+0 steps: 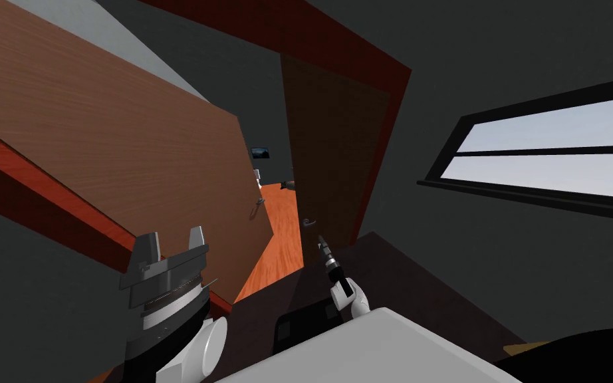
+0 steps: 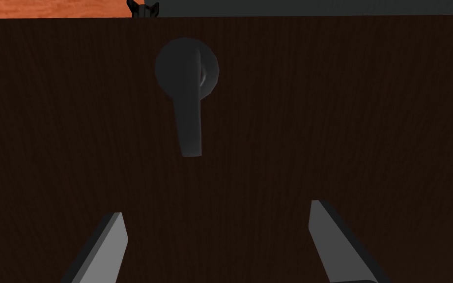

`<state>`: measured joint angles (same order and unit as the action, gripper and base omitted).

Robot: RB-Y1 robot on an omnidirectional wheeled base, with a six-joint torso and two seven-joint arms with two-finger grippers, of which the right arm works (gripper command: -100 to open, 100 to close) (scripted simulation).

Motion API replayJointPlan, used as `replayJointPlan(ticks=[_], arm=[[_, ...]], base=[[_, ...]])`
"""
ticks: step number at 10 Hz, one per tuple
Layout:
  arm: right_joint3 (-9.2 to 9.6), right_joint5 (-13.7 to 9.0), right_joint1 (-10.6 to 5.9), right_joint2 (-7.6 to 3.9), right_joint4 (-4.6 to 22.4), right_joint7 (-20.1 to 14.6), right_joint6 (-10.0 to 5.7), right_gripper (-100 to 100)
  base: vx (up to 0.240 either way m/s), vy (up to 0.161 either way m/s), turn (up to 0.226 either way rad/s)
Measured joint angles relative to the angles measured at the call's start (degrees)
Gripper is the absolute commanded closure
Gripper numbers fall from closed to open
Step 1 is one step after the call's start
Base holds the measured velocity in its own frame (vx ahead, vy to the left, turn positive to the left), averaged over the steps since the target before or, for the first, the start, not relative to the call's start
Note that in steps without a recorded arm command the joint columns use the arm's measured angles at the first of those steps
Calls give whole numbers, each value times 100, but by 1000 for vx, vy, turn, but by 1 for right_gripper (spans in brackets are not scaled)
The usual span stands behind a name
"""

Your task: Push the door open

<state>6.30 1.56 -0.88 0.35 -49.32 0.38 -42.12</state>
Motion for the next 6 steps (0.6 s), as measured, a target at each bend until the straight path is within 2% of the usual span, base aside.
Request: replayJointPlan(ticks=[3,4,5,6], arm=[[34,18,-92,79,297,-29,-45,-100],[35,18,-144,100,424,-40,-75,-100],[35,18,-151,102,440,-41,-85,-100],[27,13,-154,-7,393,-49,-41,-100]], base=[[94,-38,27],[46,-14,9],[124,44,31],[201,45,21]])
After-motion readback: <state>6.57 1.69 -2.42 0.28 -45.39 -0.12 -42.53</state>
